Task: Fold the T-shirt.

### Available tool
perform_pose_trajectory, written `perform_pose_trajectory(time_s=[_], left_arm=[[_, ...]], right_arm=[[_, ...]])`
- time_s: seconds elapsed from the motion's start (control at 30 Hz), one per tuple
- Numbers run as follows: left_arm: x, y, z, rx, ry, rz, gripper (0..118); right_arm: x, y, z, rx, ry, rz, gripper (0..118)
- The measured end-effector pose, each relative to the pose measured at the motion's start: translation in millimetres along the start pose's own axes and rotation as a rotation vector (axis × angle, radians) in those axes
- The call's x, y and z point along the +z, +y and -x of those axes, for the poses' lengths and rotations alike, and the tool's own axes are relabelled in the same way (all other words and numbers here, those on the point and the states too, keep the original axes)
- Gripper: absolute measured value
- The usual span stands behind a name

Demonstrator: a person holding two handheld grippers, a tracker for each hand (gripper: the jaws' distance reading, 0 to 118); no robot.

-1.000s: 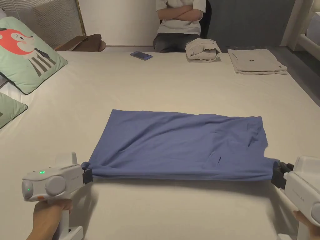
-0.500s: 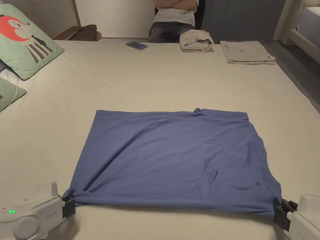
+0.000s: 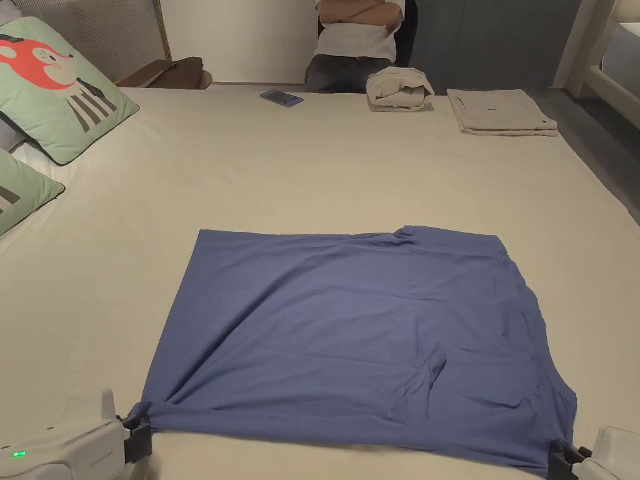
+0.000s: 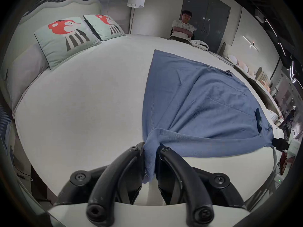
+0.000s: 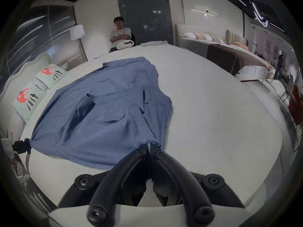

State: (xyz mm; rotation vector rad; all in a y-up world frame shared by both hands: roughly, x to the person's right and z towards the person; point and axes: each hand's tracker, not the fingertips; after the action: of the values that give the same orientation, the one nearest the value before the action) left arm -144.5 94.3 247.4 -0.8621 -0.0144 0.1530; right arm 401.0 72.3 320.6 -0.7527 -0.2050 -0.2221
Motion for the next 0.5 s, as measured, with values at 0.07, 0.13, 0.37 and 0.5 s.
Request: perform_pose_trajectory(time_s=[0.07,0.13,0.37,0.5], left_arm=[[5.7,8.5,-3.7,0.013,0.007,0.006,22],[17.3,22.3,-11.5,0.011,-0.006,-0.053,72],[68.8,79.1,-66.4,-0.066,-0.070,-0.387,110],[91.2,88.1,-99.7,-0.093,-0.070,-0.584,110]], right_arm=[[9.7,12.7,8.2,0.021,-0.038,-0.014,23],[21.9,33.8,18.7,0.029,-0.015,-0.104,74],[73.7,112.1,80.4,0.125,0.045,-0.453,98],[91.4,121.0,107.2,0.175,0.052,-0.605,98]])
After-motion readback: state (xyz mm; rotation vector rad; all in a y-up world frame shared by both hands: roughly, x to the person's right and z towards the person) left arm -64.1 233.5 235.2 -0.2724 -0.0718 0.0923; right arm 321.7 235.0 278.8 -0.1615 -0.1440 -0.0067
